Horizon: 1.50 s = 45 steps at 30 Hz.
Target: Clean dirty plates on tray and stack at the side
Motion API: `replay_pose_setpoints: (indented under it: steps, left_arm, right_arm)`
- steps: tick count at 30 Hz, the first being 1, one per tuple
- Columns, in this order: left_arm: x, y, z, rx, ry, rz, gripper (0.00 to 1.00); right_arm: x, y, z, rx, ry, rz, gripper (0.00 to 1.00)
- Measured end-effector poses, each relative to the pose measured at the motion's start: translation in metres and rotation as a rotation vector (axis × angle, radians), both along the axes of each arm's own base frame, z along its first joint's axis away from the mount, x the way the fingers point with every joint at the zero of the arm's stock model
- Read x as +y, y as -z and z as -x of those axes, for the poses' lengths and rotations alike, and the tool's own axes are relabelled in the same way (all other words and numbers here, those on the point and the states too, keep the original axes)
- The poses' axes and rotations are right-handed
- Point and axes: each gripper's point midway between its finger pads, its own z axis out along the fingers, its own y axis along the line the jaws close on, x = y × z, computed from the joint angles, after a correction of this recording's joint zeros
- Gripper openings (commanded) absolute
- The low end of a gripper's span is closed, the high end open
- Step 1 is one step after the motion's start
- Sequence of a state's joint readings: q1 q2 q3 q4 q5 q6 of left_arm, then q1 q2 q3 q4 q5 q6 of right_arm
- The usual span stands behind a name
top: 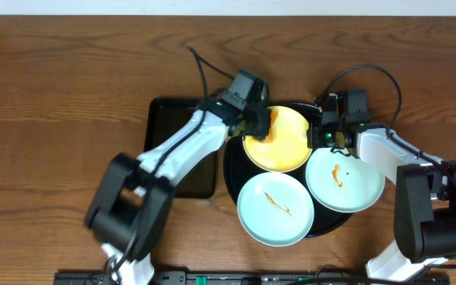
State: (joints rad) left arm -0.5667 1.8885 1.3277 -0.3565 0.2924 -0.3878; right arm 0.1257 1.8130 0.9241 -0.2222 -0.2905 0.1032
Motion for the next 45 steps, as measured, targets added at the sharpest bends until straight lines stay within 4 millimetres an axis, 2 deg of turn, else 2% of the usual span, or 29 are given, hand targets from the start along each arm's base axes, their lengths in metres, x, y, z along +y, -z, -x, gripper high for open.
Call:
replay_pose_setpoints:
  steps: [2,5,7,13,14,16,22,25,31,34,45]
  left_arm:
    - [0.006,-0.027,0.000,-0.048,-0.009,0.008,0.07]
    - [0.028,-0.053,0.005,-0.077,-0.047,-0.025,0.07]
    - [0.046,-0.055,0.007,-0.064,-0.077,-0.063,0.07]
    - [0.114,-0.034,0.007,0.043,-0.217,-0.217,0.07]
    - [0.120,-0.033,0.006,0.048,-0.232,-0.226,0.07]
    - [0.142,-0.031,0.003,0.067,-0.282,-0.249,0.07]
    - [0.191,-0.026,0.000,0.121,-0.398,-0.289,0.08]
    - [0.201,-0.024,0.002,0.139,-0.418,-0.298,0.07]
    - [0.201,-0.024,0.002,0.140,-0.420,-0.299,0.08]
    - [0.201,-0.024,0.002,0.140,-0.420,-0.299,0.08]
    - [0.201,-0.024,0.002,0.142,-0.419,-0.300,0.07]
  right_arm:
    - [0.000,0.000,0.000,0.000,0.000,0.000,0.01]
    - [0.000,0.000,0.000,0.000,0.000,0.000,0.01]
    - [0.000,0.000,-0.001,-0.003,0.000,0.000,0.01]
    - [0.000,-0.005,-0.003,-0.026,-0.003,0.005,0.01]
    - [0.000,-0.007,-0.003,-0.031,-0.004,0.007,0.01]
    - [-0.002,-0.020,-0.007,-0.072,-0.007,0.014,0.01]
    - [-0.008,-0.099,-0.018,-0.286,-0.001,0.039,0.01]
    - [-0.014,-0.110,-0.013,-0.302,0.003,0.078,0.01]
    - [-0.028,-0.093,0.009,-0.199,0.007,0.163,0.01]
    - [-0.032,-0.089,0.013,-0.178,0.013,0.183,0.01]
    - [-0.033,-0.088,0.015,-0.123,0.130,0.087,0.01]
